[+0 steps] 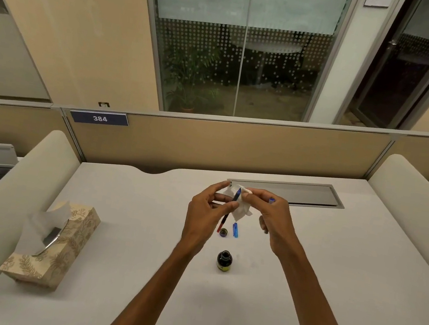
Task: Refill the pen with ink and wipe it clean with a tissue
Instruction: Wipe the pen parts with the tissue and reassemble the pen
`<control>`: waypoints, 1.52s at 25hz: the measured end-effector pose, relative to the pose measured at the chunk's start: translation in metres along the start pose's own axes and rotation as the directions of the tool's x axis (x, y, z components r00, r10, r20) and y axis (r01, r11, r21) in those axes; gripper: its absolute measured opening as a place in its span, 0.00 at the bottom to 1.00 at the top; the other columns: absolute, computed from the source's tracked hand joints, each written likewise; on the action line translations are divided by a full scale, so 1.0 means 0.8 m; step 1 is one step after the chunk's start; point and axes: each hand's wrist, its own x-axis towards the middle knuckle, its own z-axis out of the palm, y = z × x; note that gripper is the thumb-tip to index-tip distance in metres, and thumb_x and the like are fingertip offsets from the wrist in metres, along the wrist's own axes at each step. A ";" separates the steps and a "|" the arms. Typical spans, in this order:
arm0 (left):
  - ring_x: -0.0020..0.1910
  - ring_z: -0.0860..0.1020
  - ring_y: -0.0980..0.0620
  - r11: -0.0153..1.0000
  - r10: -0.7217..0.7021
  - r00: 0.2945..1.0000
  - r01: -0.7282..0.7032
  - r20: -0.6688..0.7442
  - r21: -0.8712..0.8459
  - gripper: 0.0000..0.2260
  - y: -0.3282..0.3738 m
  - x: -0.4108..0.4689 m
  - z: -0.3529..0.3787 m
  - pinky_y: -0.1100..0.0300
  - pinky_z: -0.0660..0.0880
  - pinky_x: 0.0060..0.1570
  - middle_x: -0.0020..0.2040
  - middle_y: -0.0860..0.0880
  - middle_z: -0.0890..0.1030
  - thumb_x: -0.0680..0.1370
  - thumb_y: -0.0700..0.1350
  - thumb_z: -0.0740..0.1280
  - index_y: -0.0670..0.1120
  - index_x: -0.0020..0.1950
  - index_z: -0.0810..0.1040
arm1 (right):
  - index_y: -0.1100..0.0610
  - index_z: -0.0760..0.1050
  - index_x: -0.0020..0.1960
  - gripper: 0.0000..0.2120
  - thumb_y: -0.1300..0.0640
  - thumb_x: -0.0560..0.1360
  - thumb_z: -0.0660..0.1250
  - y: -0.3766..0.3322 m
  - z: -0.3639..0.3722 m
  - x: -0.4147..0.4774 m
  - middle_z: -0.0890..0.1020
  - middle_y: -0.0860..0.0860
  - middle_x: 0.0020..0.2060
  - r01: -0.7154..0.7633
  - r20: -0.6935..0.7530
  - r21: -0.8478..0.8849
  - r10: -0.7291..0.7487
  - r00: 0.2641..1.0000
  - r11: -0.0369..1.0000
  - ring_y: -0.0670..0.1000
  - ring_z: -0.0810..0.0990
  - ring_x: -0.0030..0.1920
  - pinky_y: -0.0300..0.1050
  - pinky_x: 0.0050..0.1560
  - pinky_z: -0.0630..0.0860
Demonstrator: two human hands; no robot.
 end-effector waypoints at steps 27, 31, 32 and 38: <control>0.53 0.83 0.52 0.997 0.082 0.996 -0.082 0.035 -0.009 0.23 0.010 -0.005 0.003 0.60 0.80 0.57 0.57 0.47 0.84 0.72 0.41 0.76 0.46 0.67 0.78 | 0.53 0.80 0.57 0.12 0.57 0.74 0.72 -0.011 0.009 -0.026 0.85 0.50 0.42 0.111 -0.021 0.138 -0.109 0.994 0.984 0.40 0.78 0.27 0.30 0.23 0.68; 0.54 0.83 0.50 0.981 0.174 0.984 -0.169 -0.038 0.099 0.24 0.008 -0.009 0.011 0.68 0.77 0.55 0.58 0.45 0.84 0.73 0.43 0.76 0.45 0.68 0.77 | 0.53 0.81 0.55 0.11 0.56 0.72 0.74 -0.005 0.021 -0.027 0.85 0.47 0.43 0.149 -0.152 0.089 -0.134 0.979 0.985 0.42 0.82 0.39 0.32 0.37 0.78; 0.54 0.83 0.51 0.976 0.189 0.981 -0.183 -0.036 0.122 0.25 0.007 -0.009 0.011 0.71 0.76 0.54 0.58 0.44 0.84 0.73 0.43 0.76 0.44 0.70 0.76 | 0.53 0.81 0.56 0.13 0.55 0.72 0.74 -0.004 0.022 -0.028 0.84 0.47 0.45 0.158 -0.167 0.069 -0.144 0.975 0.985 0.42 0.82 0.42 0.35 0.43 0.80; 0.53 0.83 0.53 0.963 0.173 0.984 -0.180 0.053 0.202 0.32 0.019 -0.004 -0.003 0.76 0.72 0.53 0.55 0.45 0.86 0.74 0.47 0.74 0.49 0.76 0.67 | 0.52 0.78 0.64 0.20 0.55 0.72 0.74 -0.007 0.011 -0.024 0.85 0.51 0.53 0.161 -0.080 0.097 -0.154 0.985 0.982 0.46 0.84 0.50 0.34 0.38 0.79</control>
